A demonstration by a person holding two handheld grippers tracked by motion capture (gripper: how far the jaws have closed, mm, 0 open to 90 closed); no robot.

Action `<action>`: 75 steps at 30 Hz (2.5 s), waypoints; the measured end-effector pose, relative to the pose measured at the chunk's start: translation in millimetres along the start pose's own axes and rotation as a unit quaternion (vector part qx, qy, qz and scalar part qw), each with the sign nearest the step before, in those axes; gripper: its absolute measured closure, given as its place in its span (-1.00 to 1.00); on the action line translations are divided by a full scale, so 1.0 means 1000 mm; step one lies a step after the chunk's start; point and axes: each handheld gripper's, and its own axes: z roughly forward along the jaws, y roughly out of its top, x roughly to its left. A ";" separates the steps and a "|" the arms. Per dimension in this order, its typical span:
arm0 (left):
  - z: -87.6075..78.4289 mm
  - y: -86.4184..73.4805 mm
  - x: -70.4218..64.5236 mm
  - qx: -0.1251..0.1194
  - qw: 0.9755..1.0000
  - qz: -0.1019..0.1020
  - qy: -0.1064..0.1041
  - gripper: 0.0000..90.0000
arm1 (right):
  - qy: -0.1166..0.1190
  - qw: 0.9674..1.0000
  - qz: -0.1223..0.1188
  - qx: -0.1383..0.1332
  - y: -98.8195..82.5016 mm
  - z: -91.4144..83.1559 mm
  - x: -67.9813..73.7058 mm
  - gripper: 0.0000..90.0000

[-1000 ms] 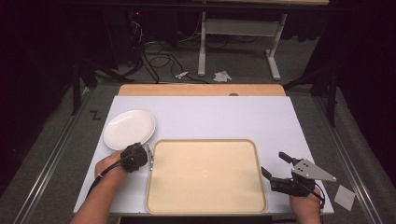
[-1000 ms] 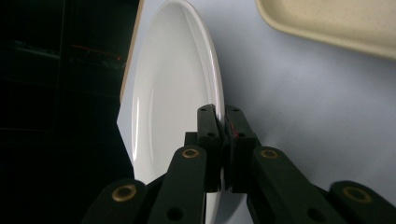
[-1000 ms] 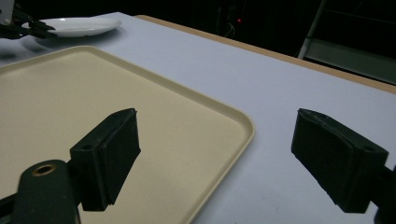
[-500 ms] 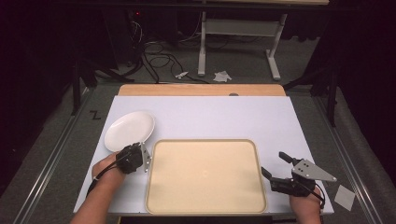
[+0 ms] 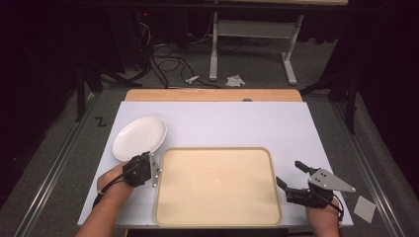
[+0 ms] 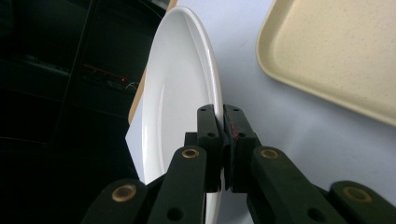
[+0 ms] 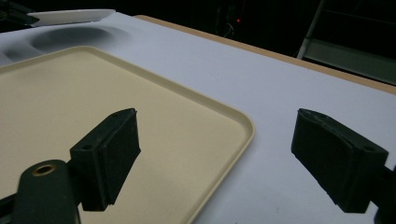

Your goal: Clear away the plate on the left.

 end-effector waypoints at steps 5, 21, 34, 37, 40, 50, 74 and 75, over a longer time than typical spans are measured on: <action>-0.005 0.006 -0.002 -0.011 1.000 0.002 -0.002 0.94 | -0.001 1.000 0.001 0.000 0.000 0.000 0.000 -0.64; -0.023 0.024 -0.008 -0.040 0.999 0.000 -0.007 0.93 | -0.001 1.000 0.000 -0.005 0.001 -0.002 -0.001 -0.64; -0.043 0.042 -0.029 -0.066 0.997 0.006 -0.028 0.93 | -0.002 1.000 0.002 -0.008 0.001 -0.003 0.000 -0.64; -0.048 0.051 -0.041 -0.082 0.996 0.015 -0.041 0.93 | -0.002 1.000 0.004 -0.006 0.001 -0.003 0.001 -0.64; -0.050 0.055 -0.046 -0.088 0.995 0.022 -0.050 0.93 | -0.002 1.000 0.003 -0.008 0.001 -0.003 0.000 -0.64; -0.058 0.076 -0.075 -0.124 0.987 0.040 -0.091 0.93 | -0.002 1.000 0.000 -0.006 0.001 -0.002 0.000 -0.64; -0.061 0.099 -0.148 -0.159 0.964 0.087 -0.195 0.93 | -0.001 1.000 -0.001 -0.004 0.001 -0.001 0.000 -0.64; -0.061 0.099 -0.148 -0.159 0.964 0.087 -0.195 0.93 | -0.001 1.000 -0.001 -0.004 0.001 -0.001 0.000 -0.64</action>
